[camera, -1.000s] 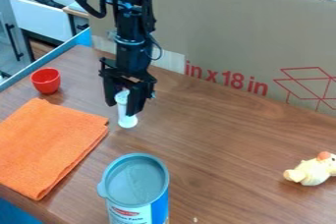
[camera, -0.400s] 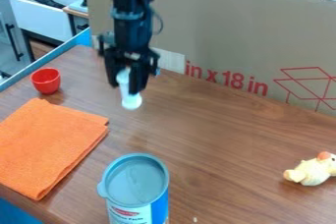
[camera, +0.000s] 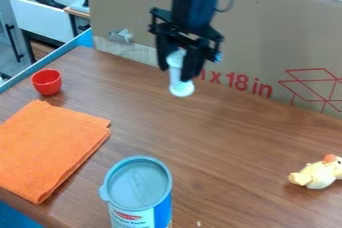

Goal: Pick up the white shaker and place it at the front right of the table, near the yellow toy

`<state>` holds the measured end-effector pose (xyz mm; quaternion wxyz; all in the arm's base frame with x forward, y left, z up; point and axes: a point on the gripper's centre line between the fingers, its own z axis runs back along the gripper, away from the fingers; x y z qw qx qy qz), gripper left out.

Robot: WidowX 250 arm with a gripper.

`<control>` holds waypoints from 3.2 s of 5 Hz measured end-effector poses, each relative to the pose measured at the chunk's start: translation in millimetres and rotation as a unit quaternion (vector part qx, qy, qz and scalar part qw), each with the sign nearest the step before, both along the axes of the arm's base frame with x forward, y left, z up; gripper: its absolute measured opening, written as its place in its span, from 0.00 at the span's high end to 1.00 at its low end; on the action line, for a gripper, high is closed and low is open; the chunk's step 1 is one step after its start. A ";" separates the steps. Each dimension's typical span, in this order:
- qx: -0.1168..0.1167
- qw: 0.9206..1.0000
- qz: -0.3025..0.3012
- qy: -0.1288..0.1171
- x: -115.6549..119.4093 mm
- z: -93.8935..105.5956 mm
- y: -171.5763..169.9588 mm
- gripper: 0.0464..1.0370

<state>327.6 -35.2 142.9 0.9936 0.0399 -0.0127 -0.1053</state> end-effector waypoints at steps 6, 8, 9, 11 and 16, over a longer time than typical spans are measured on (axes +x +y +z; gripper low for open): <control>-0.001 0.986 -0.126 0.105 -86.2 -95.8 -151.9 0.45; -0.010 0.987 -0.119 0.106 -80.7 -101.7 -159.4 0.37; -0.007 0.989 -0.102 0.108 -95.3 -106.6 -147.7 0.07; -0.073 0.995 -0.071 -0.003 -104.3 -13.7 -127.8 0.04; -0.043 0.992 0.114 0.027 -70.6 -7.9 47.4 0.04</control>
